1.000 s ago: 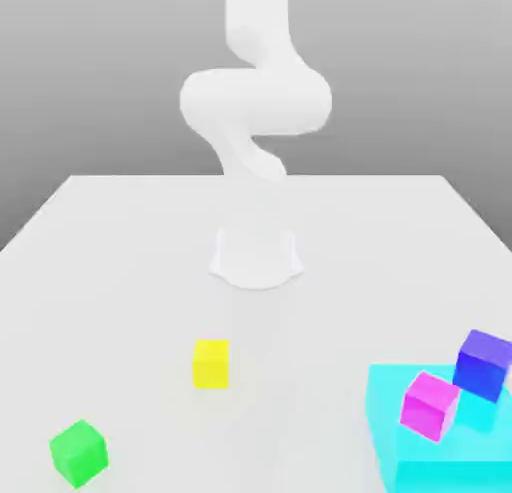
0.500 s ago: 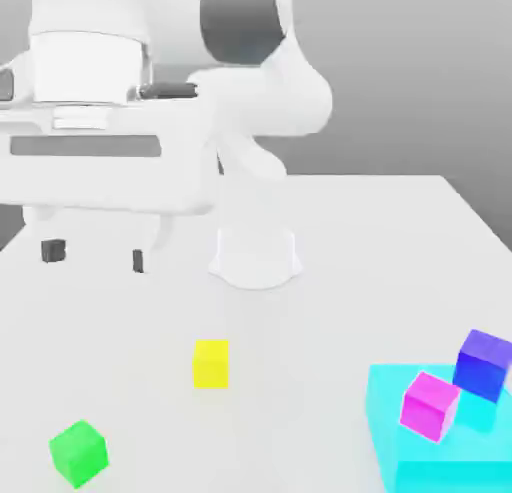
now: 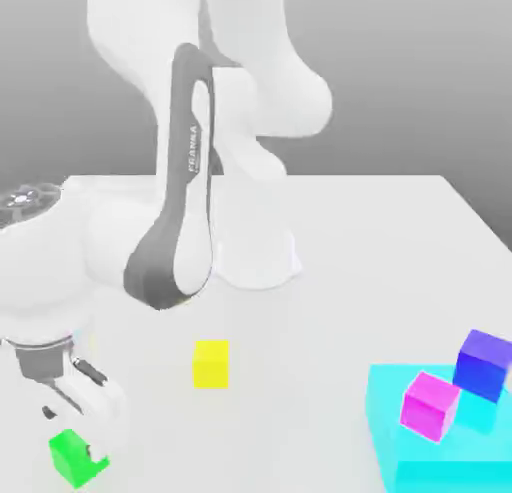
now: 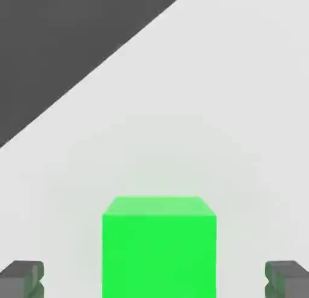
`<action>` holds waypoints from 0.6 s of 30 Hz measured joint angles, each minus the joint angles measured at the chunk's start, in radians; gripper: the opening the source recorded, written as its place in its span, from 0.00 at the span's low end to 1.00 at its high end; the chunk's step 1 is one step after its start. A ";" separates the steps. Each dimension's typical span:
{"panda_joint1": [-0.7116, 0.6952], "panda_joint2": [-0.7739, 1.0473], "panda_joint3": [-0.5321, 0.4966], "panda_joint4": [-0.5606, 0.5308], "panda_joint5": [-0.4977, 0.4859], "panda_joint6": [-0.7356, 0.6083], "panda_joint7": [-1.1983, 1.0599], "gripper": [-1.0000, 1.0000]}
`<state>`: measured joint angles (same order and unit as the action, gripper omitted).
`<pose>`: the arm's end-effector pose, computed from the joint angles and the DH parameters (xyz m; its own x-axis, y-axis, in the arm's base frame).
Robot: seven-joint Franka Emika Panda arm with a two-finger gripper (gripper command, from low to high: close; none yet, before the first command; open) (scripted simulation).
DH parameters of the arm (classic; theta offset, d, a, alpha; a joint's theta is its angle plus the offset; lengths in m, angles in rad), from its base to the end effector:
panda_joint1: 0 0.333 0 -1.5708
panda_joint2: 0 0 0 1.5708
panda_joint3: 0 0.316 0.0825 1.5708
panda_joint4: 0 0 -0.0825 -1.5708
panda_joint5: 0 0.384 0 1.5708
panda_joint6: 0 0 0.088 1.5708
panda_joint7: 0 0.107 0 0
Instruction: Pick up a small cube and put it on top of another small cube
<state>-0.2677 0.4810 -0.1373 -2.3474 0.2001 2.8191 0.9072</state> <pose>0.4567 -0.2121 0.1299 0.0839 -0.9965 0.0006 -0.9965 -0.0839 -0.0004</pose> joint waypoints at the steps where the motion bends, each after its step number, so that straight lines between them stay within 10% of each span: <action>1: 0.000 0.000 0.000 0.000 0.000 0.000 0.000 0.00; 12: 0.042 -0.156 -0.034 -0.034 -0.063 -0.121 0.039 0.00; 18: 0.184 -0.283 0.119 -0.056 -0.105 -0.222 -0.040 0.00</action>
<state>-0.0838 0.1979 -0.0184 -2.4037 0.0952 2.5972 0.8675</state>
